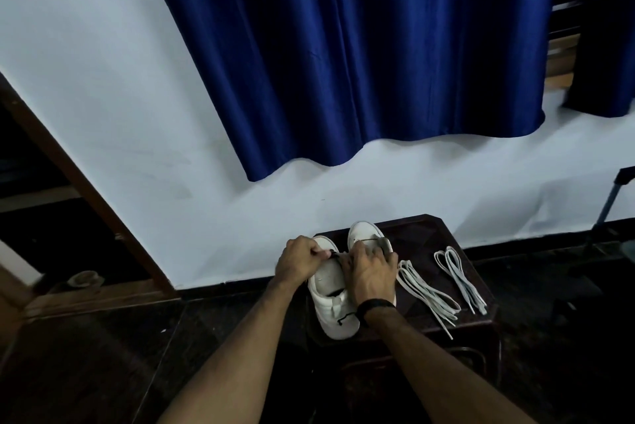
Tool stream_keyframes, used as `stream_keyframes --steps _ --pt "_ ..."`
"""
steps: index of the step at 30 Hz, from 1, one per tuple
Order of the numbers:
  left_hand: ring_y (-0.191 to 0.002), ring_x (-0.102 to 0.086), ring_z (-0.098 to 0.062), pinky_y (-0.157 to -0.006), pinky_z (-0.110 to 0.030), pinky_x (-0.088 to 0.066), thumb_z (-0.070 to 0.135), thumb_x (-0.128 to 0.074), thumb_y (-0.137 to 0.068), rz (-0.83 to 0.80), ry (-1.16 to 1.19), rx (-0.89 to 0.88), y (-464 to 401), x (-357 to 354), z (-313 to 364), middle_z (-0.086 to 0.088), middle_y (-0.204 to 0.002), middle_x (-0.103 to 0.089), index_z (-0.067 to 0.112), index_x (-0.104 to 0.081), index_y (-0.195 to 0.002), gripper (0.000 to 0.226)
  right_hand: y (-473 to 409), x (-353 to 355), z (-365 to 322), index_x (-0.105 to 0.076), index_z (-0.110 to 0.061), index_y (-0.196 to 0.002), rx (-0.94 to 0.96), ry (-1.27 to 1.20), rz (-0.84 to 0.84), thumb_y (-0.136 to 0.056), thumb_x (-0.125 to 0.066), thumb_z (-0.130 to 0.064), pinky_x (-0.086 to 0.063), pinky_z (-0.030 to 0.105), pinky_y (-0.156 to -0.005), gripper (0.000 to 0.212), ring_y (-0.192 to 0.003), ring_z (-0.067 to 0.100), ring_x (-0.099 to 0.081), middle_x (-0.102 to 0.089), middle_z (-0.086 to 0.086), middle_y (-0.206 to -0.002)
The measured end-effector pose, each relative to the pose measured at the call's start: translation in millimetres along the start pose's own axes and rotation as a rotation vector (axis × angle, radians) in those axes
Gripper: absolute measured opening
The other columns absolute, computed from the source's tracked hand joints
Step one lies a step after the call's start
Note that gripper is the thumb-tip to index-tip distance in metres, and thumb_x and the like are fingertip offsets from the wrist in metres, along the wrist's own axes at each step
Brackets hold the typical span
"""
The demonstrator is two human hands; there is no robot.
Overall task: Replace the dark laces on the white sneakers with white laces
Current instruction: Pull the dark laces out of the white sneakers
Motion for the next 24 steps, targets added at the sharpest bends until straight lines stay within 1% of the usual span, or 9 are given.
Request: stream_keyframes --steps 6,9,11,14,16,18,20,22,24 --pt "-0.067 -0.063 -0.018 -0.068 -0.03 -0.049 0.026 -0.071 -0.087 0.316 0.264 0.027 7.4 37.5 -3.6 -0.006 -0.069 -0.07 0.016 -0.059 -0.063 0.029 0.5 10.4 -2.5 -0.059 -0.016 -0.079 -0.012 -0.026 0.016 -0.082 -0.069 -0.043 -0.03 0.041 -0.079 0.029 -0.076 0.029 -0.064 -0.065 0.008 -0.063" --pt "-0.09 -0.065 -0.035 -0.074 -0.03 -0.043 0.021 -0.06 -0.094 0.767 0.57 0.308 35.5 87.2 -28.3 -0.019 -0.091 -0.07 0.001 -0.065 -0.083 0.023 -0.5 5.5 -1.1 -0.06 -0.017 -0.081 -0.033 -0.028 -0.033 -0.085 -0.065 -0.048 -0.031 0.041 -0.082 0.032 -0.084 0.03 -0.065 -0.067 0.008 -0.066" --pt "-0.101 -0.062 -0.037 -0.084 -0.034 -0.046 0.026 -0.054 -0.097 0.912 0.683 0.572 54.7 101.2 -59.9 -0.02 -0.105 -0.068 0.001 -0.067 -0.099 0.028 -0.3 3.4 -0.6 -0.061 -0.016 -0.082 -0.041 -0.027 -0.064 -0.085 -0.064 -0.049 -0.031 0.042 -0.084 0.033 -0.088 0.03 -0.065 -0.067 0.008 -0.068" --pt "-0.114 -0.055 -0.04 -0.093 -0.044 -0.05 0.029 -0.058 -0.092 0.713 0.576 0.75 55.3 95.4 -95.2 -0.022 -0.124 -0.06 0.0 -0.062 -0.117 0.039 1.3 10.1 -4.5 -0.061 -0.015 -0.081 -0.021 -0.005 -0.037 -0.082 -0.07 -0.044 -0.031 0.042 -0.083 0.031 -0.081 0.03 -0.065 -0.065 0.008 -0.064" --pt "-0.122 -0.046 -0.042 -0.096 -0.048 -0.046 0.038 -0.069 -0.083 0.573 0.469 0.802 60.1 78.5 -102.8 -0.024 -0.135 -0.043 -0.002 -0.048 -0.13 0.065 0.8 15.4 -11.0 -0.058 -0.015 -0.082 0.027 0.018 -0.008 -0.083 -0.07 -0.039 -0.033 0.043 -0.083 0.027 -0.081 0.031 -0.062 -0.064 0.006 -0.069" --pt "-0.116 -0.052 -0.04 -0.092 -0.042 -0.045 0.044 -0.076 -0.077 0.558 0.448 0.685 63.5 62.8 -88.1 -0.02 -0.129 -0.049 0.005 -0.051 -0.126 0.068 -2.3 18.3 -24.7 -0.056 -0.017 -0.09 0.167 0.083 0.009 -0.082 -0.068 -0.029 -0.035 0.044 -0.081 0.019 -0.085 0.03 -0.055 -0.061 0.004 -0.085" --pt "-0.099 -0.065 -0.031 -0.08 -0.03 -0.045 0.04 -0.078 -0.076 0.471 0.452 0.439 60.4 39.2 -54.0 -0.011 -0.1 -0.068 0.015 -0.066 -0.103 0.039 -8.2 20.4 -44.8 -0.061 -0.021 -0.095 0.387 0.161 0.005 -0.072 -0.07 -0.023 -0.031 0.042 -0.076 0.025 -0.088 0.027 -0.05 -0.059 0.002 -0.093" --pt "-0.085 -0.068 -0.027 -0.072 -0.03 -0.051 0.032 -0.075 -0.075 0.379 0.35 0.262 63.9 15.4 -24.4 -0.003 -0.081 -0.071 0.022 -0.068 -0.089 0.018 -13.3 17.7 -61.1 -0.07 -0.028 -0.079 0.563 0.213 -0.041 -0.062 -0.076 -0.028 -0.026 0.039 -0.074 0.019 -0.085 0.024 -0.054 -0.063 -0.004 -0.081" --pt "-0.087 -0.066 -0.028 -0.075 -0.036 -0.052 0.021 -0.065 -0.074 0.369 0.169 0.171 70.7 2.3 -9.7 -0.002 -0.09 -0.069 0.025 -0.066 -0.094 0.02 -18.8 10.0 -64.5 -0.071 -0.026 -0.065 0.606 0.256 -0.143 -0.063 -0.076 -0.036 -0.024 0.038 -0.074 0.011 -0.083 0.021 -0.057 -0.064 -0.008 -0.069"
Point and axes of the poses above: each hand's wrist, its own y-axis away from the middle knuckle, its own x-axis out of the back of the hand, z = x × y, the point moved 8 cm from there along -y, towards the middle knuckle
